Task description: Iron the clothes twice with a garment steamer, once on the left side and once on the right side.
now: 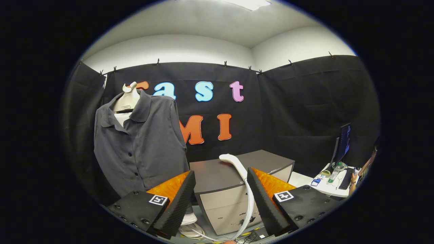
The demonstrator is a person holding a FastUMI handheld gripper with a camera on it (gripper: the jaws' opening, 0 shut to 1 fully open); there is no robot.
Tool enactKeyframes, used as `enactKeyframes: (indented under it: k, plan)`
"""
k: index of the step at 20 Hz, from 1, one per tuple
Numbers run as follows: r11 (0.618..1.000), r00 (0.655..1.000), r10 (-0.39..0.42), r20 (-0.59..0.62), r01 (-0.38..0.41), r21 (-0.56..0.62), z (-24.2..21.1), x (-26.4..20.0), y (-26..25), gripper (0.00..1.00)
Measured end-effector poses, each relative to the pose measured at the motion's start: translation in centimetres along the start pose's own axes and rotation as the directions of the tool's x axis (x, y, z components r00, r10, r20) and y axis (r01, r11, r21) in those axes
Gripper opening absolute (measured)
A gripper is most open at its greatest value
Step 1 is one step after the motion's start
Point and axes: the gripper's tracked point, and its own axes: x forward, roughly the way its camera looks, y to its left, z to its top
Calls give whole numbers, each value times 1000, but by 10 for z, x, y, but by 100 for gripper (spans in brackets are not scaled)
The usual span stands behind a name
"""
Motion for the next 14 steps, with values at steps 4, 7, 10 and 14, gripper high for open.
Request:
enactKeyframes:
  k: [4,7,10,14]
  plan:
    - [999,997,10,-77,-13,-32,-10,41,-15,98]
    - [998,992,15,-123,-22,-56,-14,76,-23,98]
    - [997,986,49,-162,-58,-54,-19,118,-25,98]
    - [996,972,56,-227,-70,-55,-31,184,-43,99]
